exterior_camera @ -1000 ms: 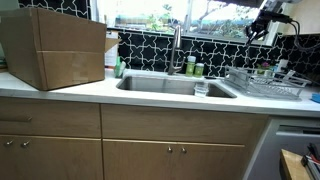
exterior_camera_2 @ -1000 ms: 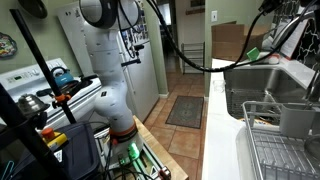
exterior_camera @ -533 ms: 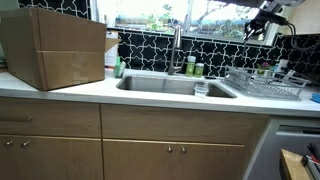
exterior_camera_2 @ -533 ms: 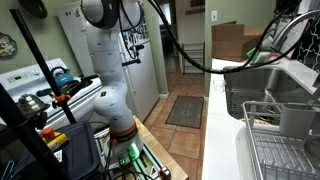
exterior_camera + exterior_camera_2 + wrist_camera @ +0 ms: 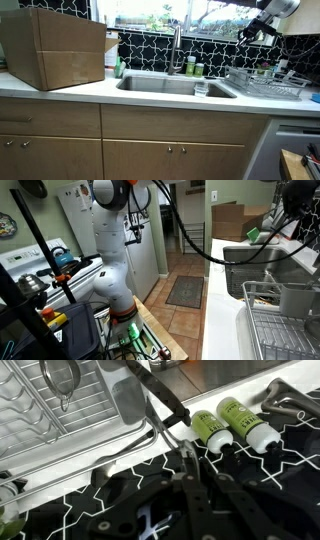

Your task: Swap the spoon and the fork

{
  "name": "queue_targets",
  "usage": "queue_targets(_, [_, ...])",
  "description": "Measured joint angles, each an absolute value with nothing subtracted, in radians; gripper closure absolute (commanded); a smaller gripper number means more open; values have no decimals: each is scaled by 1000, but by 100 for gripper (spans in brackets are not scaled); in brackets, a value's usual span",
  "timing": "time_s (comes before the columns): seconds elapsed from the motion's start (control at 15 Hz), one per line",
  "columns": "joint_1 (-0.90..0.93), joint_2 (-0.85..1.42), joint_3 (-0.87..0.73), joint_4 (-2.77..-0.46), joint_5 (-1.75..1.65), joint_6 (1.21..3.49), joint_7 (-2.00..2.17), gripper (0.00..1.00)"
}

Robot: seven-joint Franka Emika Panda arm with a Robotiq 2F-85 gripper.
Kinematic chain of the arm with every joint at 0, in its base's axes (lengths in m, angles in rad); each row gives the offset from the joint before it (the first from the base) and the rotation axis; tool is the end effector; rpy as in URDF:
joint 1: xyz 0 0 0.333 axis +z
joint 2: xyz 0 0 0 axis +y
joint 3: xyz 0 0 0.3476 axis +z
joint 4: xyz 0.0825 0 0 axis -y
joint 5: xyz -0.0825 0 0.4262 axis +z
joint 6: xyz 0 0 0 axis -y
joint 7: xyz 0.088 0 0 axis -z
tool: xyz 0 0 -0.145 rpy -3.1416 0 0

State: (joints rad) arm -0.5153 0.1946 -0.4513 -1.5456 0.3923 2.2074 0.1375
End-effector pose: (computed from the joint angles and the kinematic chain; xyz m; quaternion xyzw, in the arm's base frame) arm 0.4528 -0.5643 0.5933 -0.7845 0.5550 -0.2750 0.0326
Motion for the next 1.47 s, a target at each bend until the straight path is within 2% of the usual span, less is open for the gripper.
queue_targets(0.4, [-538, 231, -448, -1546, 396, 2168, 107, 96])
queue_targets(0.53, [-544, 239, -445, -1546, 396, 2150, 99, 63])
queue_targets(0.67, [-546, 249, -441, -1546, 396, 2136, 97, 51])
queue_targets(1.07, [-548, 265, -432, -1545, 395, 2121, 96, 5])
queue_targets(1.13, [-549, 265, -432, -1545, 395, 2121, 96, 0])
queue_targets(1.47, [-561, 274, -432, -1542, 397, 2120, 104, 0])
